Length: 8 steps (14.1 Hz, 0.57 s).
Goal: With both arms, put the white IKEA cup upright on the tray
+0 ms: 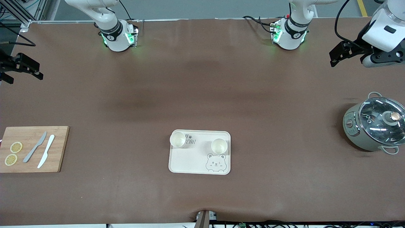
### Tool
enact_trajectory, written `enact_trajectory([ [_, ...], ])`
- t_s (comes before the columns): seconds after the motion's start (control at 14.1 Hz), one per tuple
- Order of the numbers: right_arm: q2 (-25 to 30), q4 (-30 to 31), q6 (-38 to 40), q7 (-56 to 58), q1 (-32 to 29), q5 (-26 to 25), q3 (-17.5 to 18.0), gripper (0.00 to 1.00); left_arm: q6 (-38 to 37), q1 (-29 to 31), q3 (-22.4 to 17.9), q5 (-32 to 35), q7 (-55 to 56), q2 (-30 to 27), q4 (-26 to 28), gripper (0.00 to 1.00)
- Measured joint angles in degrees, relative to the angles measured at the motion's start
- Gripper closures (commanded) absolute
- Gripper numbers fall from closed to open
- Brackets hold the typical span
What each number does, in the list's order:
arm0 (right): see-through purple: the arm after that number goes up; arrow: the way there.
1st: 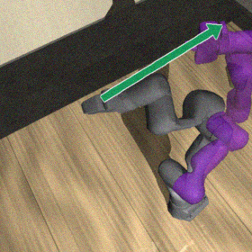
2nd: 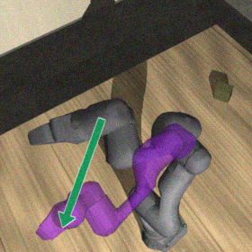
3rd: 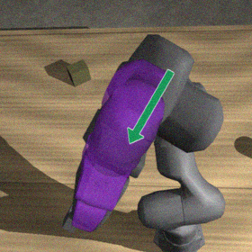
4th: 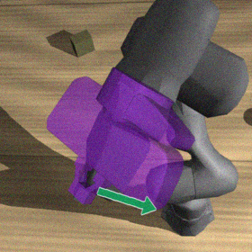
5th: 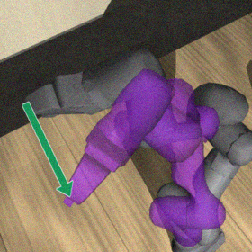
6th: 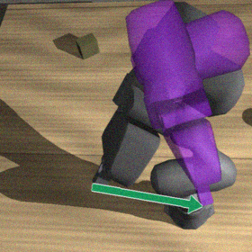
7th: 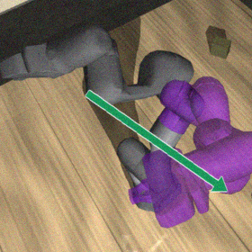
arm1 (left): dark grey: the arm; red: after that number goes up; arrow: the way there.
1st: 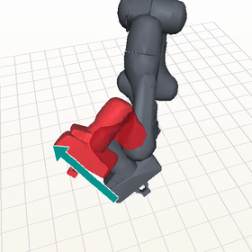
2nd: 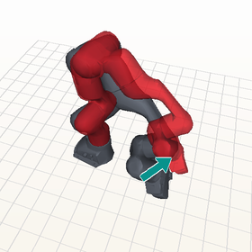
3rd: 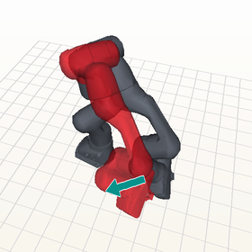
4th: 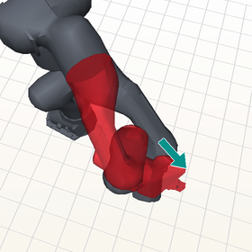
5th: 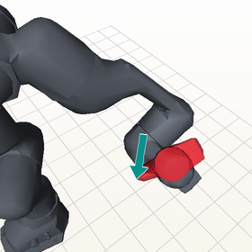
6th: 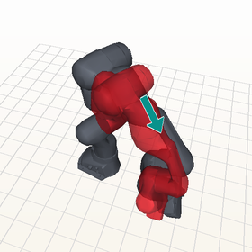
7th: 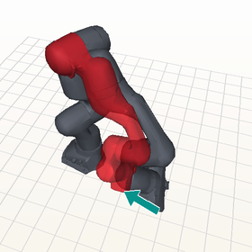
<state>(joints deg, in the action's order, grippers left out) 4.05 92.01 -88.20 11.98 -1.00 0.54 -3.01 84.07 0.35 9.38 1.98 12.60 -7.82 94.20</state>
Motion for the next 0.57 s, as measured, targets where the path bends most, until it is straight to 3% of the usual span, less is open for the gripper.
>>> enact_trajectory([
  [0.57,0.0,-0.3,1.9,-6.7,0.0,0.0,0.1,0.0,1.7,-0.3,0.3,0.0,0.0,1.8,-1.8,0.0],
])
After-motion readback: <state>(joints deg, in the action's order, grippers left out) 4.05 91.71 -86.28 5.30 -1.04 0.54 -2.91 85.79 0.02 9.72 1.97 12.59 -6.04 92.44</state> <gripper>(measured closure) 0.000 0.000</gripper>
